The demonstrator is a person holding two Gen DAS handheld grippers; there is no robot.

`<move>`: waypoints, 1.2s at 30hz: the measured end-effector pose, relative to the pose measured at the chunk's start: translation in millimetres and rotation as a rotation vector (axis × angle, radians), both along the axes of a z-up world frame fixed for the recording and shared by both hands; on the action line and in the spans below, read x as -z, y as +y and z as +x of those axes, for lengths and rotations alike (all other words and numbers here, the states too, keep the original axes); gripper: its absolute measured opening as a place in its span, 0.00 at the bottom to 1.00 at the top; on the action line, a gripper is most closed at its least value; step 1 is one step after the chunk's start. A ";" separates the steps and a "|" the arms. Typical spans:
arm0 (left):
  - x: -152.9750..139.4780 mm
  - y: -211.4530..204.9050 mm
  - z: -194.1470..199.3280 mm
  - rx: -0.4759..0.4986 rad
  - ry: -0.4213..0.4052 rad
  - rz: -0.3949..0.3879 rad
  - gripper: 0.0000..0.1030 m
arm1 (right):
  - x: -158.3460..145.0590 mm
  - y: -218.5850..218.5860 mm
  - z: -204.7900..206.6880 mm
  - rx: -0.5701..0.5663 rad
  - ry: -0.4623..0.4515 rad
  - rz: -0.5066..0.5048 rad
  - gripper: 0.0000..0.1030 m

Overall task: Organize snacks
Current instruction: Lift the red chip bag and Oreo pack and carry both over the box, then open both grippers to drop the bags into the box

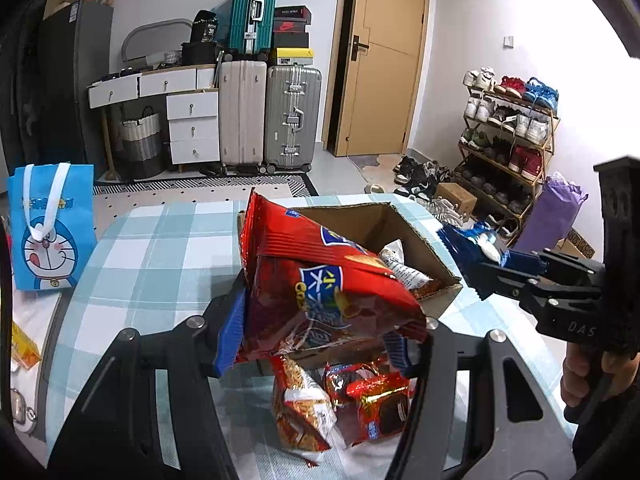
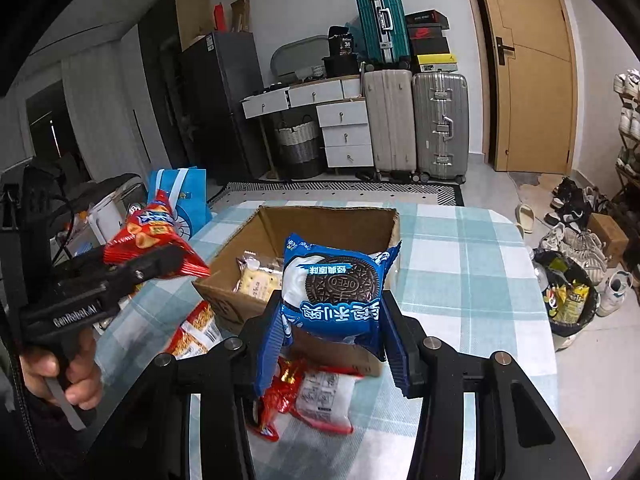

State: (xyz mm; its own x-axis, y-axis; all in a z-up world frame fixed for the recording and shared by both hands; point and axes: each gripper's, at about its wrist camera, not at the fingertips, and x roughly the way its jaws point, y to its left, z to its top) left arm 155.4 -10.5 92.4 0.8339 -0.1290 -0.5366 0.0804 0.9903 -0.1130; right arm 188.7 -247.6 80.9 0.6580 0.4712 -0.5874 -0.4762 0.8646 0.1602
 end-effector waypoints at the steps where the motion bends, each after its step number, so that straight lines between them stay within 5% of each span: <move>1: 1.3 -2.7 4.7 0.002 0.004 0.001 0.54 | -0.3 2.6 2.6 -0.005 0.001 -0.001 0.45; 36: 40.1 -31.0 108.2 -0.003 0.075 0.103 0.54 | 24.9 41.1 82.6 0.002 0.067 -0.007 0.45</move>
